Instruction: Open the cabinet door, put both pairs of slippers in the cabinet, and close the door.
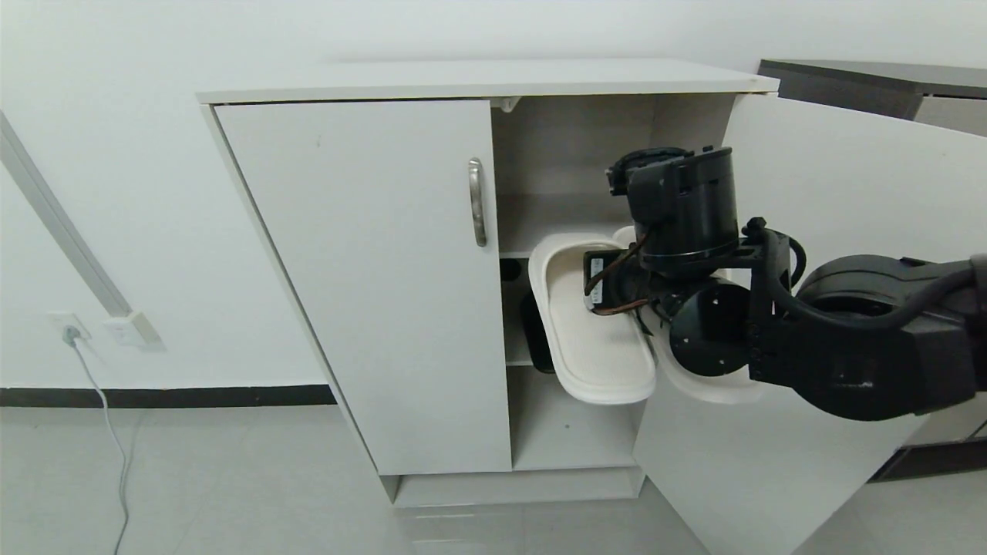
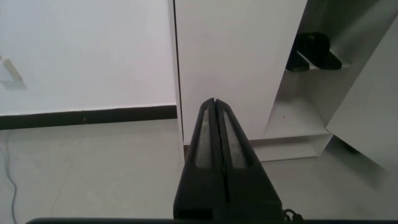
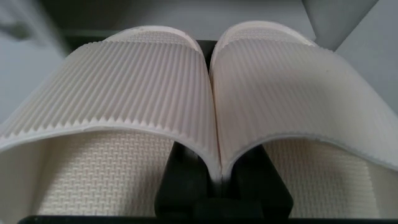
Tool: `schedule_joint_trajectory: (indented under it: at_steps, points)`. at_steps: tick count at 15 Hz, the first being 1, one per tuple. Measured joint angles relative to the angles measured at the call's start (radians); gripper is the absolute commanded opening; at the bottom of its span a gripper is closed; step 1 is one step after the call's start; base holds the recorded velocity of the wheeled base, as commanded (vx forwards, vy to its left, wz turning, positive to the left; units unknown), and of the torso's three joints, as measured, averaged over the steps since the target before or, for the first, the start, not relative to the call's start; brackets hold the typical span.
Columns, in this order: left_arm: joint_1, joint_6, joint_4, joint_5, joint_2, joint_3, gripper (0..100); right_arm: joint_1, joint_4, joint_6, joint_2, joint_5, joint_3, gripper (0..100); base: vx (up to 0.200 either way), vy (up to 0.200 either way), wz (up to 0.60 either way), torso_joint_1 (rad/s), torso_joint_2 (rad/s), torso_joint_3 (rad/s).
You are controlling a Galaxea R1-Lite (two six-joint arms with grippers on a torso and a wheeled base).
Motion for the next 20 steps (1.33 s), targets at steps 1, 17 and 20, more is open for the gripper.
schedule_joint_trajectory:
  at_steps: [1,17,20]
  points:
    - [0.001,0.001,-0.001,0.000,0.000,0.000,0,0.002,0.000,0.000,0.001,-0.001,0.000,0,0.000,0.000,0.00,0.000,0.00,0.000]
    - [0.000,0.005,0.000,0.001,0.000,0.000,0,-0.002,-0.020,0.005,0.017,-0.002,0.020,0,0.150,0.000,0.00,0.002,0.00,0.001]
    - [0.000,0.006,0.000,0.003,0.000,0.001,0,-0.002,-0.074,-0.001,0.040,-0.002,0.022,0,0.133,0.000,0.00,0.000,0.00,0.002]
